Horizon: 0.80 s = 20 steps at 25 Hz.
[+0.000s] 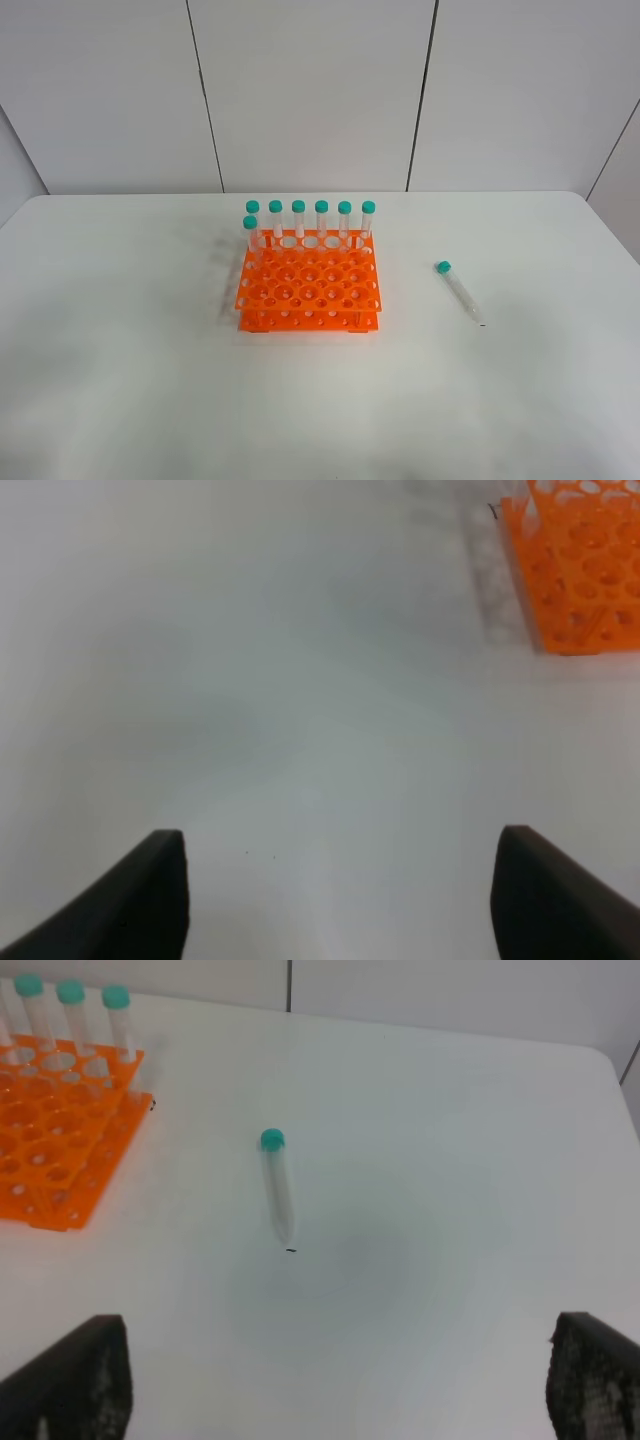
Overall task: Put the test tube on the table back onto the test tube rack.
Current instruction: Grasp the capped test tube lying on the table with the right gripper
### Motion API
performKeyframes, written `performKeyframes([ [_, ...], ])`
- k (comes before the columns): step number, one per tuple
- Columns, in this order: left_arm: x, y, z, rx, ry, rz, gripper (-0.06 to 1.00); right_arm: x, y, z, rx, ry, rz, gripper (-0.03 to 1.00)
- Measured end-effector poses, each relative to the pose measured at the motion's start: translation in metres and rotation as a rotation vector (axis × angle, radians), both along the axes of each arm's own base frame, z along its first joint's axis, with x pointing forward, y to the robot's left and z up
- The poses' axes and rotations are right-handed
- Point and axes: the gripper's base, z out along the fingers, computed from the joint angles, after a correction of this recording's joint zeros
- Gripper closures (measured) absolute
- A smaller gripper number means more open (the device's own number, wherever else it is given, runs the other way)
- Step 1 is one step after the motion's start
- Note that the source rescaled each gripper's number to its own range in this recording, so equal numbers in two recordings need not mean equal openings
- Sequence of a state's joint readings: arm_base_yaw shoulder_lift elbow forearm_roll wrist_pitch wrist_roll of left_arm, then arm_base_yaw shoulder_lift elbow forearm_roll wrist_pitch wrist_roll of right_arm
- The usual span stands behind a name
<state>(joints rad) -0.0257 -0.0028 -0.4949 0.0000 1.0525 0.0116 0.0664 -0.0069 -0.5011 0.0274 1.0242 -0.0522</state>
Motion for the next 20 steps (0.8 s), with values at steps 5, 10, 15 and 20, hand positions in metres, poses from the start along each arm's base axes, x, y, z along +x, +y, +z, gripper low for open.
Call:
performKeyframes([
  [5,0.000,0.000,0.000,0.000,0.000,0.000,-0.04,0.000,0.000,0.000,0.000,0.000,0.000,0.06],
  [10,0.000,0.000,0.000,0.000,0.000,0.000,-0.04,0.001,0.000,0.004,0.001,-0.015,0.000,0.06],
  [15,0.000,0.000,0.000,0.000,0.000,0.000,-0.04,0.030,0.002,0.036,-0.003,0.052,-0.001,0.03],
  [20,0.000,0.000,0.000,0.000,0.000,0.000,-0.04,0.092,0.006,0.064,-0.007,0.219,-0.006,-0.03],
])
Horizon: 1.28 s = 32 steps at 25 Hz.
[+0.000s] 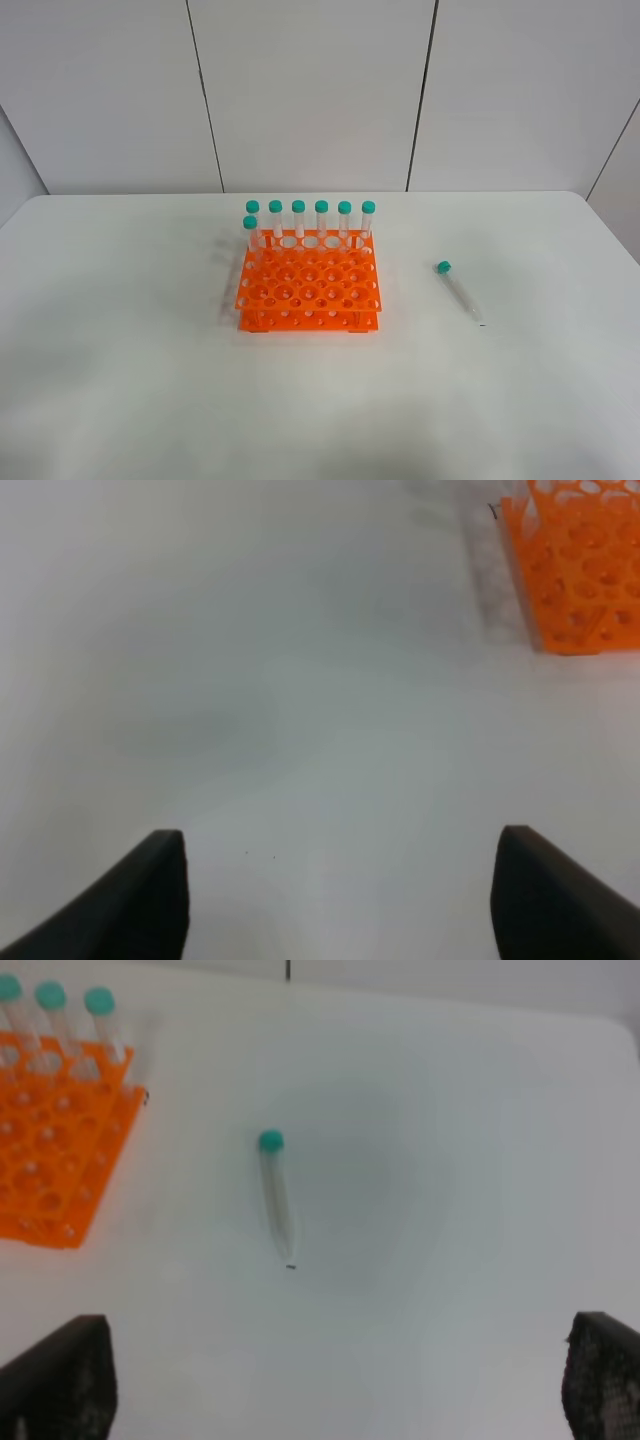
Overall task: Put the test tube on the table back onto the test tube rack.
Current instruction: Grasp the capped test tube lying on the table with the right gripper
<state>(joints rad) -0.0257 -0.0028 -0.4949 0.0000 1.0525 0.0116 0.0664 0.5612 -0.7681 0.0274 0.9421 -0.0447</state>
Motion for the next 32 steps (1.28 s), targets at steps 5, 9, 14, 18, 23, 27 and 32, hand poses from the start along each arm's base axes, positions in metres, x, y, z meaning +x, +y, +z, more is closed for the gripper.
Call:
performKeyframes([
  [5,0.000,0.000,0.000,0.000,0.000,0.000,-0.04,0.089,0.006,-0.005,-0.016,0.244,0.000,-0.03],
  [9,0.000,0.000,0.000,0.000,0.000,0.000,-0.04,0.162,0.011,-0.035,-0.049,0.430,0.024,-0.03],
  [14,0.000,0.000,0.000,0.000,0.000,0.000,-0.04,0.235,0.016,-0.080,-0.077,0.584,0.052,-0.03],
  [18,0.000,0.000,0.000,0.000,0.000,0.000,-0.04,0.271,0.029,-0.119,-0.098,0.667,0.094,-0.03],
  [23,0.000,0.000,0.000,0.000,0.000,0.000,-0.04,0.284,0.049,-0.166,-0.112,0.753,0.140,-0.03],
  [27,0.000,0.000,0.000,0.000,0.000,0.000,-0.04,0.290,0.050,-0.191,-0.109,0.793,0.132,-0.03],
  [32,0.000,0.000,0.000,0.000,0.000,0.000,-0.04,0.297,0.049,-0.204,-0.105,0.761,0.122,-0.03],
])
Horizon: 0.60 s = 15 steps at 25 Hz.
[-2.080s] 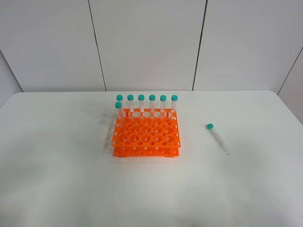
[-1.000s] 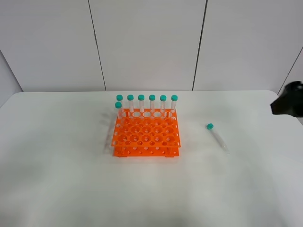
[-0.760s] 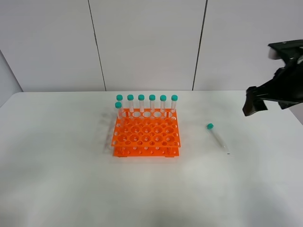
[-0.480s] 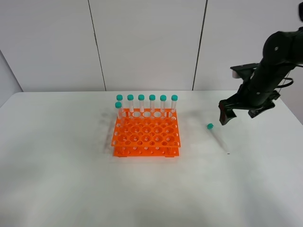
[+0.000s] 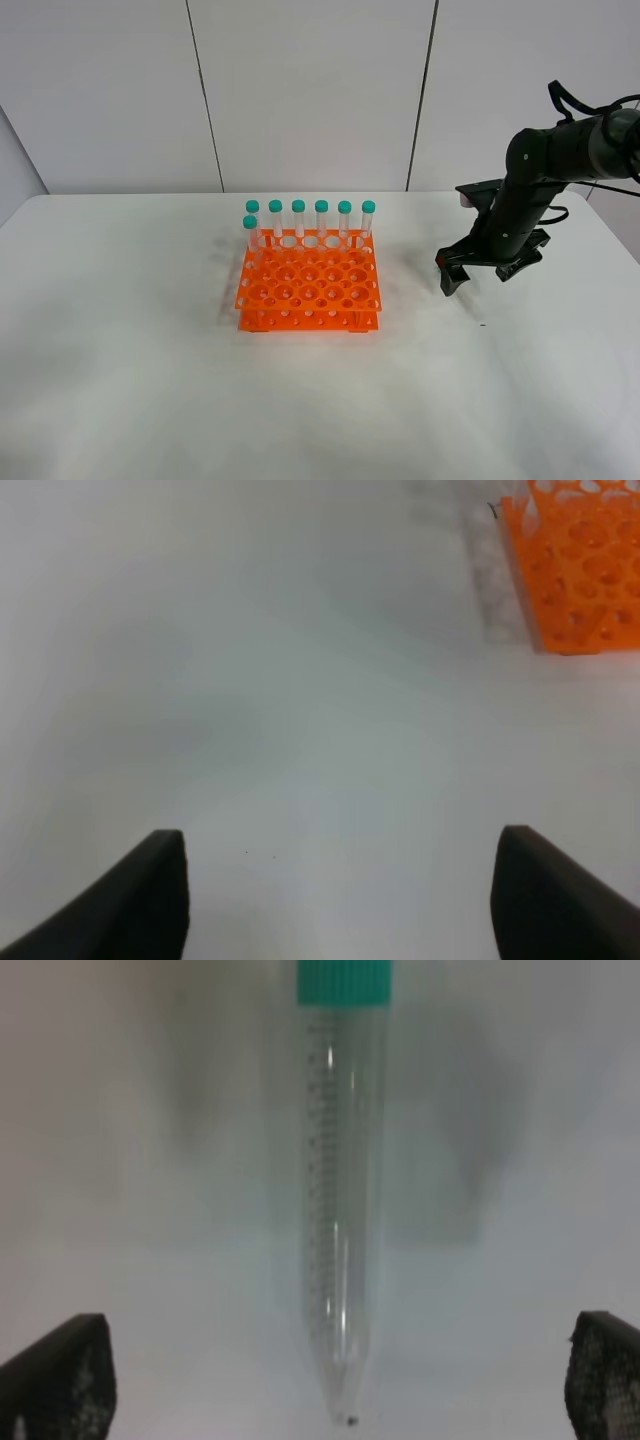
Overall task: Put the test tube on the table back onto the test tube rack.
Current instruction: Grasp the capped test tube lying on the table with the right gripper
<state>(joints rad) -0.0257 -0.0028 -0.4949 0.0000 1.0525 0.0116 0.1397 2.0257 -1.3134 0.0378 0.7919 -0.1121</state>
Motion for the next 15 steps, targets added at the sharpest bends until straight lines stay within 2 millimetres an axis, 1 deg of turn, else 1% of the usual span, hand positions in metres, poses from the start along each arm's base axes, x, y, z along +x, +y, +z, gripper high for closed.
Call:
performKeyframes([
  [15,0.000,0.000,0.000,0.000,0.000,0.000,-0.04,0.007,0.000,-0.037,0.020,0.026,-0.030,-0.03],
])
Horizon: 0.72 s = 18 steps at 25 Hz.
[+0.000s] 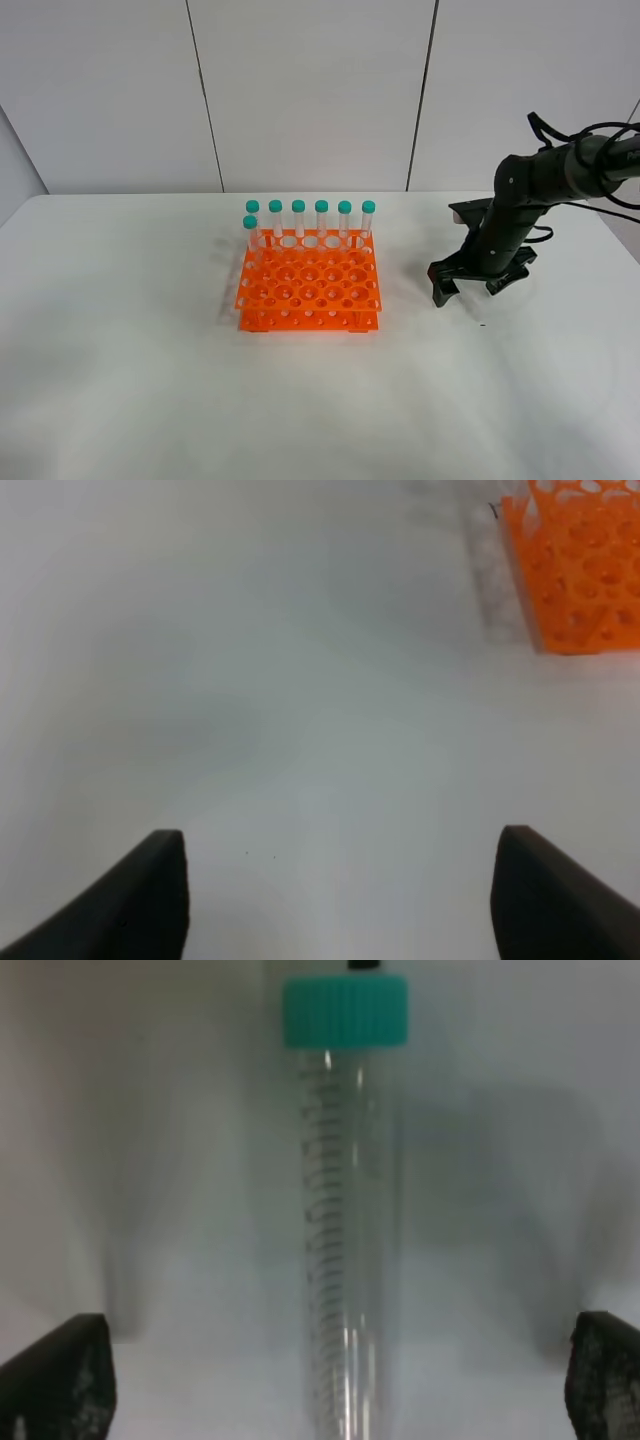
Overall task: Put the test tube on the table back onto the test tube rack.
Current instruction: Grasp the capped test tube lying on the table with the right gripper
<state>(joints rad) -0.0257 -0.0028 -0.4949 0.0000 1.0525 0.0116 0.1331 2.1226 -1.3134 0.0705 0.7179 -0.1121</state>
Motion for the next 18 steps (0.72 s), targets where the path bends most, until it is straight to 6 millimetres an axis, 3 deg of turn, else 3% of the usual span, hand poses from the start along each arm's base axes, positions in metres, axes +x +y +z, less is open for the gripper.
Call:
performKeyframes([
  [18,0.0000,0.0000,0.0000,0.000,0.000,0.000,-0.04,0.0024,0.0005,-0.0047,0.005,-0.013,-0.009,-0.01],
])
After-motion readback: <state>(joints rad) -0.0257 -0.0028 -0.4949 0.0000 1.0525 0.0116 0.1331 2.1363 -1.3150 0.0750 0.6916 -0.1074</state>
